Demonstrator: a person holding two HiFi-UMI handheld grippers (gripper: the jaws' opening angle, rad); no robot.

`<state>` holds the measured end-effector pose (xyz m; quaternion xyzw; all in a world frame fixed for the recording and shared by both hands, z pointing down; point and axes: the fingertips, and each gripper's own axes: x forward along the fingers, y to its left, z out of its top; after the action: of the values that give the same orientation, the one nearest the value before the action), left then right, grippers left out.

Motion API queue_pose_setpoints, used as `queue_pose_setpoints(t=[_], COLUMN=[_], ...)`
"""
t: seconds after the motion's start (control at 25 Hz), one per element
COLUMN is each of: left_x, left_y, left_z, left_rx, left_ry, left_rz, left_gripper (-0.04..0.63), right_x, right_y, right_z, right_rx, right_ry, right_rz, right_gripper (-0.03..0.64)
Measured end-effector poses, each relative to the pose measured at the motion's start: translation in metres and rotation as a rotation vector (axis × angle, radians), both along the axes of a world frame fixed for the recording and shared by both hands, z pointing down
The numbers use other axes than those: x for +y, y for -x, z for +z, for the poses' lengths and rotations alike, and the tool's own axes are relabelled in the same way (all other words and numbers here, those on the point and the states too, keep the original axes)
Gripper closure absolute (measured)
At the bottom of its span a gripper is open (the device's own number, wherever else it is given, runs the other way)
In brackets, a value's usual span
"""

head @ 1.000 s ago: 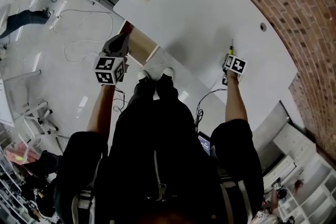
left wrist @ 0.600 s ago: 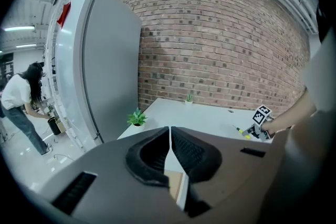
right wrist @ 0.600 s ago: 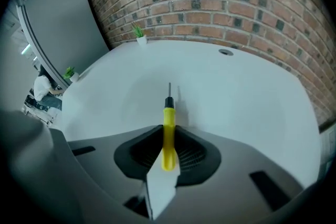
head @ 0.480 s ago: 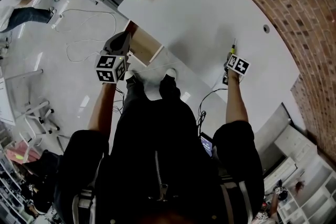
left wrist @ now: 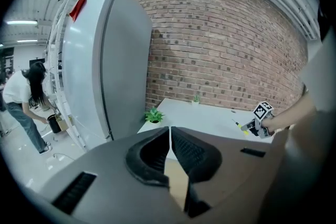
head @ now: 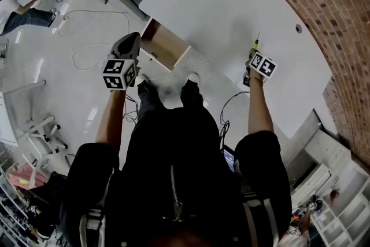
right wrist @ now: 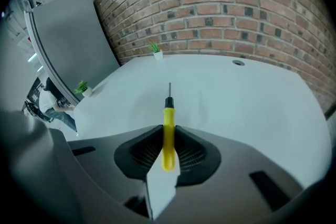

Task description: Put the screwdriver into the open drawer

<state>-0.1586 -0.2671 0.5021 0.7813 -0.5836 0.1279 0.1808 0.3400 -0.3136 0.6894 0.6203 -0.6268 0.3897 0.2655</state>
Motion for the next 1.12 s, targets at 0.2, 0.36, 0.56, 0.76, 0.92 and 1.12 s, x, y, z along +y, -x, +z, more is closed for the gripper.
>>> queue_pose_setpoints(t=[0.2,0.36,0.56,0.76,0.92,1.12], left_x=[0.003,0.005,0.007,0.013,0.015,0.015], left_y=[0.040,0.073,0.109,0.139,0.161,0.178], left_z=[0.003,0.011,0.030,0.050,0.065,0.080], left_rx=[0.023,0.037,0.053,0.064,0.065,0.081], left_ry=[-0.002,0.007,0.036,0.064,0.074,0.084], left_rz=[0.031,0.056,0.070,0.077,0.079,0.080], left_gripper=[0.565,0.565,0.565,0.565,0.565,0.565], right_x=[0.010,0.017,0.027,0.044,0.065,0.087], right_y=[0.070,0.138,0.224,0.298,0.346,0.397], right_z=[-0.021,-0.032,-0.033,-0.024,-0.010,0.019], right_rx=[-0.070,-0.157,-0.228,-0.309,-0.345,-0.383], right_ry=[-0.039,-0.066,-0.069,-0.057,-0.029,0.020], right_rz=[0.020,0.039,-0.001,-0.046,-0.080,-0.111], right_gripper=[0.537,0.537,0.537,0.537,0.537,0.537])
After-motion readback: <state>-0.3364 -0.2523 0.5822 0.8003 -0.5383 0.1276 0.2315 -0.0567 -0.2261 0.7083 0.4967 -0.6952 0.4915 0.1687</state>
